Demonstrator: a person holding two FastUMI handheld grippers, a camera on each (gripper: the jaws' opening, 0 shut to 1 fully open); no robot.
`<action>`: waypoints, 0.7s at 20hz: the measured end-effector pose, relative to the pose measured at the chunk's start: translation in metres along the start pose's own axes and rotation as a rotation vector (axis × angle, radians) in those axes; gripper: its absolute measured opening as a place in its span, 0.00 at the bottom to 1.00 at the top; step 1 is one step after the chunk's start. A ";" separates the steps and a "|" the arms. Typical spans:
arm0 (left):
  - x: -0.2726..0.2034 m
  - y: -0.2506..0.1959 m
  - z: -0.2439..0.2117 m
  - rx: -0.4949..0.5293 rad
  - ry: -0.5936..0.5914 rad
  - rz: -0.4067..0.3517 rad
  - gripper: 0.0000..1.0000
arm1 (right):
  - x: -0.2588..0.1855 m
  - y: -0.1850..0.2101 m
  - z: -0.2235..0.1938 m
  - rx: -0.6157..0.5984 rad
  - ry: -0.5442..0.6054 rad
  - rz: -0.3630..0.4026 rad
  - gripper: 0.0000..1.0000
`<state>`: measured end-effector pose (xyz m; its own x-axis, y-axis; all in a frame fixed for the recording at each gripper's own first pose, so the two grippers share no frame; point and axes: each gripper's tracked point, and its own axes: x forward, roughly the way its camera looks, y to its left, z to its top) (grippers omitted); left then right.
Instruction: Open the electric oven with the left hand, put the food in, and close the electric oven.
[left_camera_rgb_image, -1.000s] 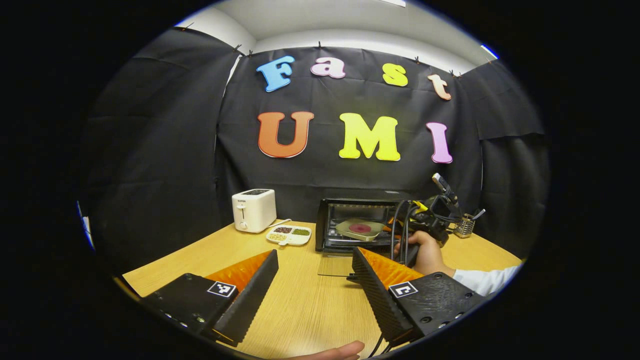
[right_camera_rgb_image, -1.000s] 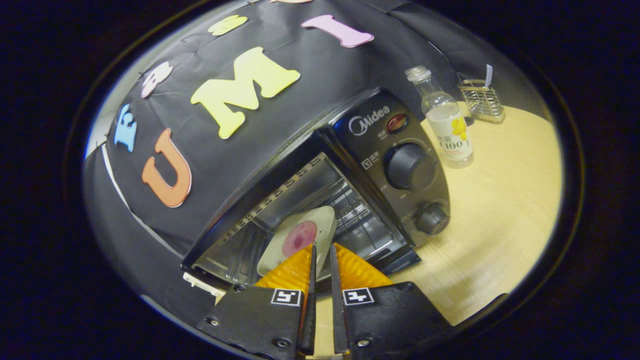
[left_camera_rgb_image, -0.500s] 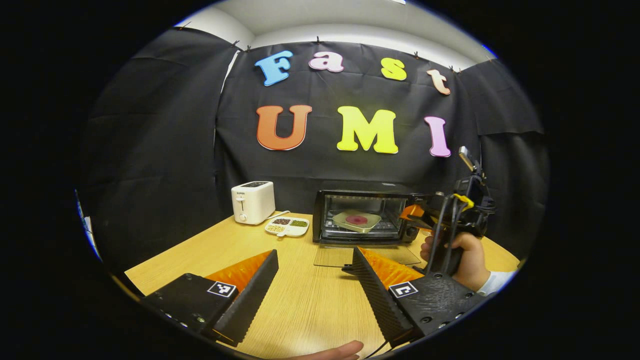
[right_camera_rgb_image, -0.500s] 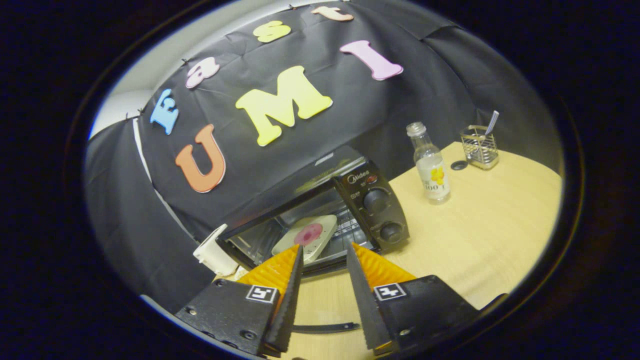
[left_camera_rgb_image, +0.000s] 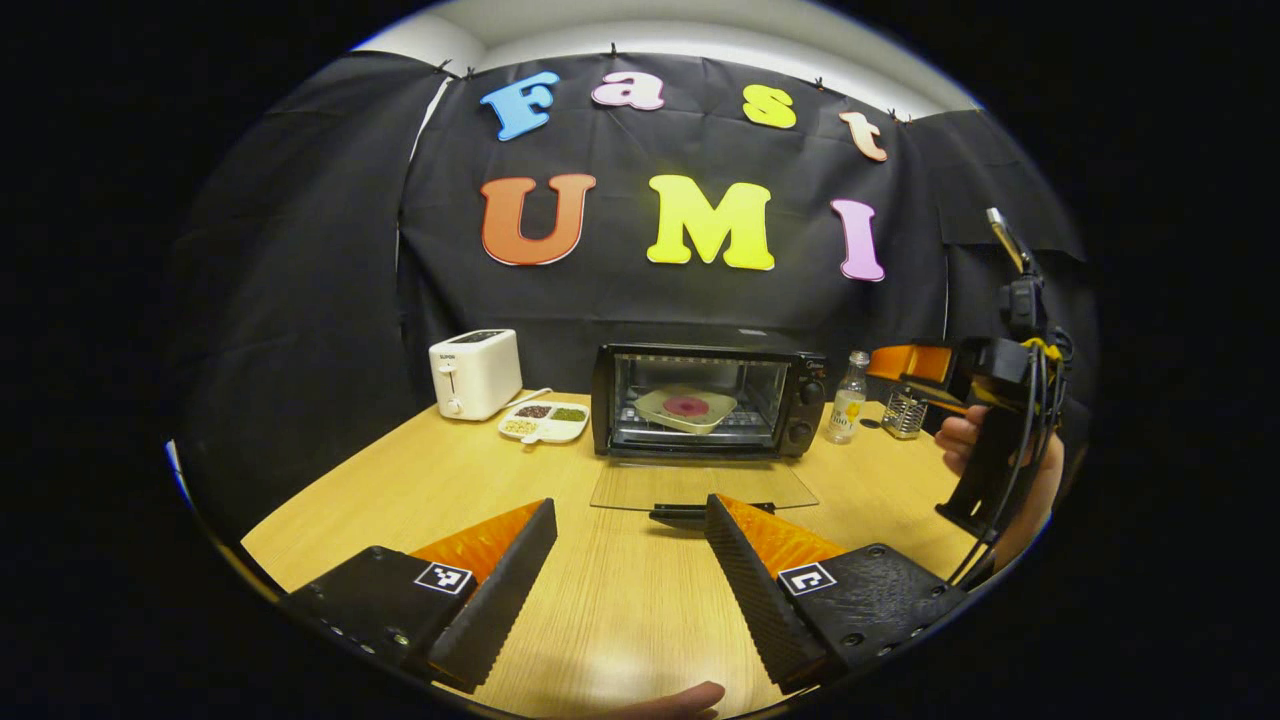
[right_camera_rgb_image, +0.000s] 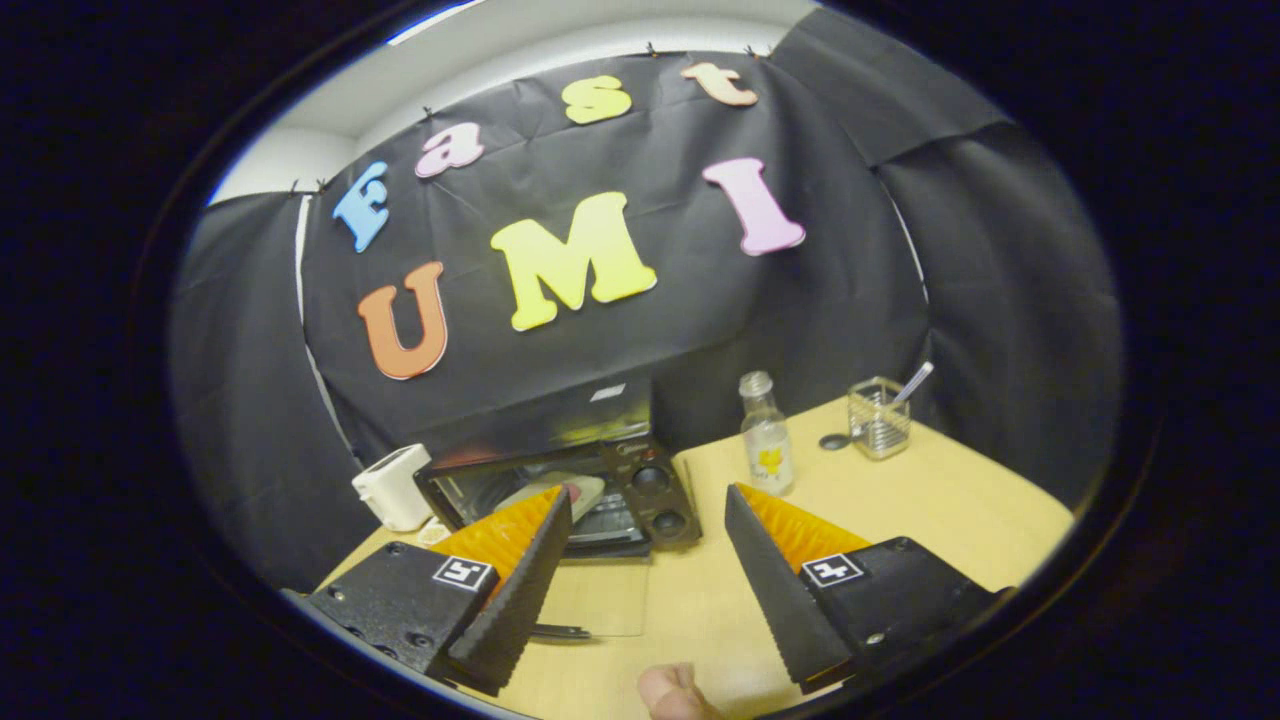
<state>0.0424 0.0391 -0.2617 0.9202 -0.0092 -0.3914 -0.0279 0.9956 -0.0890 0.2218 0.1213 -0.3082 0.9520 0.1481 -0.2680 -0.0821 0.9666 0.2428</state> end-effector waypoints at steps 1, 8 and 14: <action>0.004 -0.005 -0.005 0.008 0.020 -0.005 0.95 | -0.010 -0.006 0.014 -0.029 -0.025 -0.005 0.94; 0.050 -0.053 -0.043 0.028 0.170 -0.107 0.96 | -0.070 -0.032 0.091 -0.142 -0.155 0.000 0.96; 0.093 -0.075 -0.072 0.040 0.267 -0.147 0.95 | -0.097 -0.065 0.123 -0.158 -0.189 -0.021 0.99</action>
<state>0.1021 -0.0431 -0.3577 0.7782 -0.1719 -0.6041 0.1178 0.9847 -0.1284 0.1711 0.0180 -0.1833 0.9909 0.1006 -0.0889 -0.0930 0.9920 0.0858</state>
